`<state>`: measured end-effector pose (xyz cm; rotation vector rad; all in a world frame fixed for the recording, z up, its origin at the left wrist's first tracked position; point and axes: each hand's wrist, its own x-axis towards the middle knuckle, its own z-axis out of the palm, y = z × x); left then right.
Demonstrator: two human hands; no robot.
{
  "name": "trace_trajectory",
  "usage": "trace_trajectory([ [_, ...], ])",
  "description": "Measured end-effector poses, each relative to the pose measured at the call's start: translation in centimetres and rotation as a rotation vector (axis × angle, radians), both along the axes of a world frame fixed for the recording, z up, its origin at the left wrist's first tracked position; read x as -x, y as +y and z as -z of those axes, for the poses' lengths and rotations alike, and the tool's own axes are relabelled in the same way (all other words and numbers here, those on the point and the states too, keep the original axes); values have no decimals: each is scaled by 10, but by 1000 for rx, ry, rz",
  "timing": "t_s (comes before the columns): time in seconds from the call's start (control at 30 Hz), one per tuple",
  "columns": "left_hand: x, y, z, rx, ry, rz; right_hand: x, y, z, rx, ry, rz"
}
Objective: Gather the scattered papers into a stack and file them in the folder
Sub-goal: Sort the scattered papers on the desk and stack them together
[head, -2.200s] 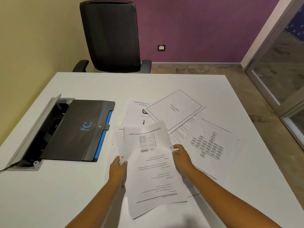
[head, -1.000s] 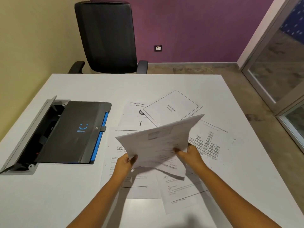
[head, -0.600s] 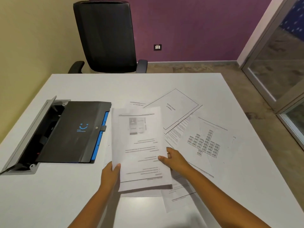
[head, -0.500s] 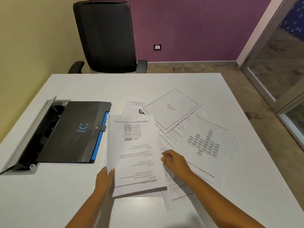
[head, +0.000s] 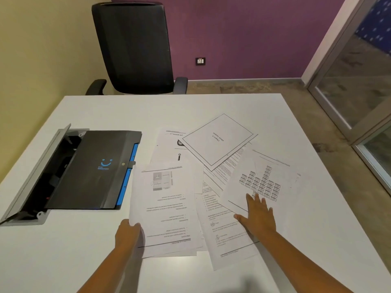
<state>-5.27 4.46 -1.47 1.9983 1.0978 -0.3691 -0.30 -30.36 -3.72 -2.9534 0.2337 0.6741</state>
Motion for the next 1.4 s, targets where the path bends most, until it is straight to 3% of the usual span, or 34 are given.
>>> trace_trajectory([
  [0.17, -3, -10, -7, -211, -1, -149, 11, 10, 0, 143, -51, -112],
  [0.3, -3, -21, -13, -248, -203, -213, 19, 17, -8, 126, -129, -144],
  [0.4, -3, -34, -15, -11, -367, -227, 19, 25, -34, -115, -268, 7],
  [0.53, -12, -57, -25, 358, -315, -137, 17, 39, -53, -405, -437, 175],
  [0.6, -19, -67, -36, 554, -253, -133, 23, 50, -68, -473, -489, 90],
  [0.7, -25, -71, -41, 908, -140, -176, 43, 64, -65, -418, -612, -253],
  [0.77, -28, -66, -37, 1003, -120, -136, 55, 72, -58, -378, -574, -442],
  [0.83, -28, -63, -38, 982, -113, -57, 63, 78, -51, -350, -425, -625],
  [0.93, -23, -62, -41, 683, -87, 89, 65, 75, -42, -341, -276, -795],
  [1.0, -19, -54, -32, 489, -57, 120, 61, 70, -39, -526, -148, -671],
  [1.07, -13, -46, -26, 427, -45, 97, 55, 62, -37, -684, -186, -442],
  [1.17, -4, -35, -19, 352, -48, 46, 34, 52, -37, -918, -260, 154],
  [1.27, 1, -31, -15, 315, -22, 21, -1, 39, -24, -1116, -11, 781],
  [1.33, 2, -30, -14, 311, -8, 5, -11, 35, -17, -1274, 175, 996],
  [1.4, 0, -30, -12, 321, -8, -8, -16, 35, -11, -1371, 207, 1086],
])
